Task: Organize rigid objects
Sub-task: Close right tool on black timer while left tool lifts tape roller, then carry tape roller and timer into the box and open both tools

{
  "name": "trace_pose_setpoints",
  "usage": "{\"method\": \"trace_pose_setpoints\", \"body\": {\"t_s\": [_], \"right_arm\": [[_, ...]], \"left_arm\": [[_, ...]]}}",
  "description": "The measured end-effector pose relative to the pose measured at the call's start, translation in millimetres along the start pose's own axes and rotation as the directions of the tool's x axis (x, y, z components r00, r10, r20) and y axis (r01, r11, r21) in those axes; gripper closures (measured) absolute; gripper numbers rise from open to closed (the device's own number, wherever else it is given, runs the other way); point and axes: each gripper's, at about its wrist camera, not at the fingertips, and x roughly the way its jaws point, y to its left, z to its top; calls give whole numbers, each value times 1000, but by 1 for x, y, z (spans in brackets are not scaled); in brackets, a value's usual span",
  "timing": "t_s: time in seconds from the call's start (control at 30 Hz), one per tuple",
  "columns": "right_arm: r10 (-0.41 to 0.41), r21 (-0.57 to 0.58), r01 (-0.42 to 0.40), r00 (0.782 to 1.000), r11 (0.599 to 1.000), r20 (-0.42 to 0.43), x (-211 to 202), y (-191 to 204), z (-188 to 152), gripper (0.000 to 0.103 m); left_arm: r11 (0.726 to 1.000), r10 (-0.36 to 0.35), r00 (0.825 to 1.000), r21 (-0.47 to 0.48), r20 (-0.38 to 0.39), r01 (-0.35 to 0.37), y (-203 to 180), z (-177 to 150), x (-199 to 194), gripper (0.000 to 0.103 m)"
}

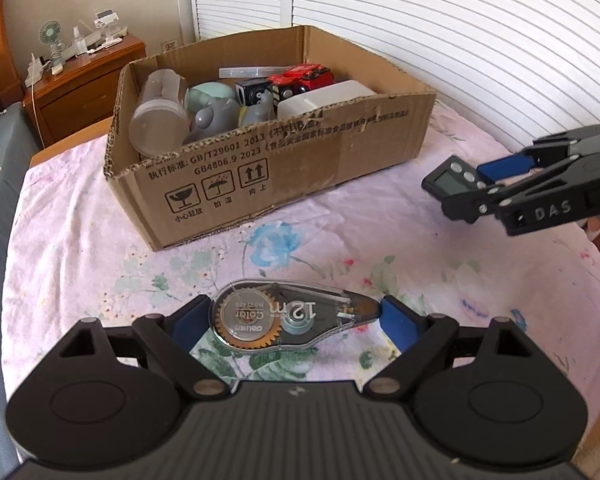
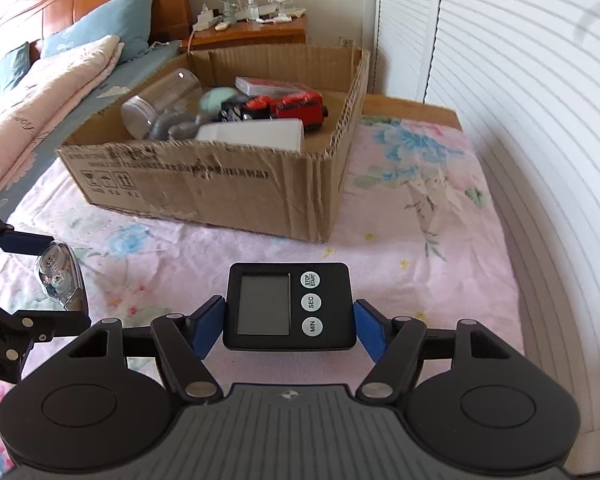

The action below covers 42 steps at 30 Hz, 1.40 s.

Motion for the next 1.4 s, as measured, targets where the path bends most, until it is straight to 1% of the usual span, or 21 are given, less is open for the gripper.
{"method": "trace_pose_setpoints", "body": {"t_s": [0.07,0.13,0.23,0.4,0.5,0.7,0.77,0.83,0.87,0.9,0.97,1.03,1.2,1.4], "right_arm": [[-2,-15,2,1000,1000,14,-11,2,3,29],[-12,-15,13,999,1000,46,-22,5,7,29],[8,-6,-8,995,1000,97,-37,8,18,29],[17,-38,-11,988,999,152,-40,23,48,29],[36,-52,-28,986,998,161,-31,29,71,29],[14,-65,-6,991,998,134,5,39,108,29],[0,-57,8,990,998,141,16,40,117,29],[-16,-29,20,988,999,153,23,38,124,23],[-26,-12,28,988,1000,151,25,36,125,13],[-37,4,37,988,999,149,27,35,125,6],[-42,27,39,988,999,147,25,32,120,1],[-30,32,26,989,999,147,20,31,112,0],[-59,65,51,990,997,130,6,29,93,0],[-77,124,61,989,990,129,-12,25,78,0]], "left_arm": [[1000,-1,1000,15,-4,1,1,1,-5,14],[1000,-3,1000,31,-3,3,2,2,-12,14],[999,-3,1000,44,5,3,7,5,-22,14],[999,3,999,49,42,-6,16,18,-38,14],[998,21,997,57,69,-25,20,26,-46,14],[997,47,994,62,98,-53,29,40,-49,14],[996,59,993,65,103,-66,31,44,-49,14],[995,64,992,69,106,-72,32,47,-48,14],[995,66,992,71,107,-74,33,50,-48,14],[994,67,992,75,109,-76,33,52,-47,14],[994,68,991,80,111,-77,33,55,-47,14],[994,65,991,86,113,-75,34,60,-45,14],[993,64,991,86,121,-75,36,78,-40,14],[995,61,991,67,120,-69,42,116,-25,14]]}}
